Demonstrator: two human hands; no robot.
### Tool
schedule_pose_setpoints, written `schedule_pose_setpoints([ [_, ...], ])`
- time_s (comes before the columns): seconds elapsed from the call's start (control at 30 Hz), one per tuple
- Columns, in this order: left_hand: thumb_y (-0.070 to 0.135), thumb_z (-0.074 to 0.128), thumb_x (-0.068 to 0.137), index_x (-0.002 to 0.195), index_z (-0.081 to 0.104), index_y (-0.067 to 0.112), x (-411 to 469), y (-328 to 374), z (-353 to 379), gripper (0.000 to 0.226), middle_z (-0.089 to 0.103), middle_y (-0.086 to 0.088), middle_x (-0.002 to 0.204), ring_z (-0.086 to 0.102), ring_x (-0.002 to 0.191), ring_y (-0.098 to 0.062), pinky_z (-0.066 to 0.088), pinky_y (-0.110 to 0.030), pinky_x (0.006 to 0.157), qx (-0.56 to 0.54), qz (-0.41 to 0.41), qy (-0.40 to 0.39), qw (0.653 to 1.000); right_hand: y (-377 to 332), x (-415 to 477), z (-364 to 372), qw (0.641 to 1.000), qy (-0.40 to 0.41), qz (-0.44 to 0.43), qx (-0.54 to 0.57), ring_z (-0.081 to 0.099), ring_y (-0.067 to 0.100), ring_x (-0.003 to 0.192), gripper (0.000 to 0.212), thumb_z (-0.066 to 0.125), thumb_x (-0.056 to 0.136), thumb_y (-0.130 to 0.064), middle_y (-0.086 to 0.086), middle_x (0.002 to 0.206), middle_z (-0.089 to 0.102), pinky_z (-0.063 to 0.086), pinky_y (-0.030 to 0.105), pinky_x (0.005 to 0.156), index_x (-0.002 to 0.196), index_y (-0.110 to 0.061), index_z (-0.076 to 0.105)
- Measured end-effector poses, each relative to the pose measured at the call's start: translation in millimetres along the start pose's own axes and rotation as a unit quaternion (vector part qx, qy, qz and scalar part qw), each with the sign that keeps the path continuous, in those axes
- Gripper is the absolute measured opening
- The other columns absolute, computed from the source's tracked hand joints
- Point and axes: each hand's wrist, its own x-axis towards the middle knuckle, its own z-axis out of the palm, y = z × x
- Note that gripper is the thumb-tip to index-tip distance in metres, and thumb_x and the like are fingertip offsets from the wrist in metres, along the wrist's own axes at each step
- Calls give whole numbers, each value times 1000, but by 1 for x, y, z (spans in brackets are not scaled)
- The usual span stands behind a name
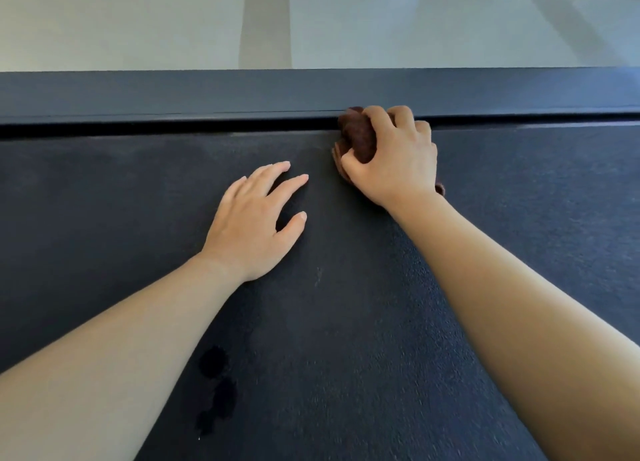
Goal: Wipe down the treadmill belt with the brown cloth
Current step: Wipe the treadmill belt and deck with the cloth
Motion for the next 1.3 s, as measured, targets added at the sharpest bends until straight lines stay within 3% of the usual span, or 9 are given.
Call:
schedule_pose_setpoints([
  [0.3,39,39,96,144,35,26,-16,7,-1,50,26,-2,154,19,142,-21,15,-41,115,28,-10,2,1000,-16,-115,-33,998,-16,-55,-5,45,37,111,57,53,79,-56,4,131,48,45,51,86,129,-31,48],
  [0.63,51,29,91,148,24,25,-184,29,-32,62,13,3,158,8,145,-18,9,-42,115,39,35,-110,993,-31,-295,-84,980,-64,-187,20,48,37,111,54,52,76,-52,5,129,49,49,49,80,123,-27,52],
  [0.77,51,28,93,149,19,24,-223,40,-24,62,8,4,158,2,146,-17,3,-41,116,44,26,-96,994,-34,-290,-88,982,-69,-168,41,50,36,108,54,52,75,-52,5,126,54,49,50,81,121,-24,58],
  [0.9,47,33,94,149,20,22,-223,44,-22,61,9,2,158,3,146,-18,3,-43,116,54,13,-91,994,-43,-267,-82,989,-82,-119,22,46,35,113,56,57,77,-50,4,131,49,47,49,88,128,-27,53],
  [1.13,59,23,92,149,19,23,-257,52,-23,68,8,2,158,3,146,-18,5,-45,115,56,38,-112,991,-31,-320,-106,978,-98,-178,42,47,36,110,58,44,77,-56,7,129,50,46,50,84,122,-22,57],
  [1.3,57,20,87,147,24,22,-272,57,-21,70,17,1,157,11,145,-21,10,-46,115,65,29,-86,994,-16,-376,-127,966,-111,-228,41,49,40,109,53,58,74,-49,10,128,53,47,51,79,119,-21,60],
])
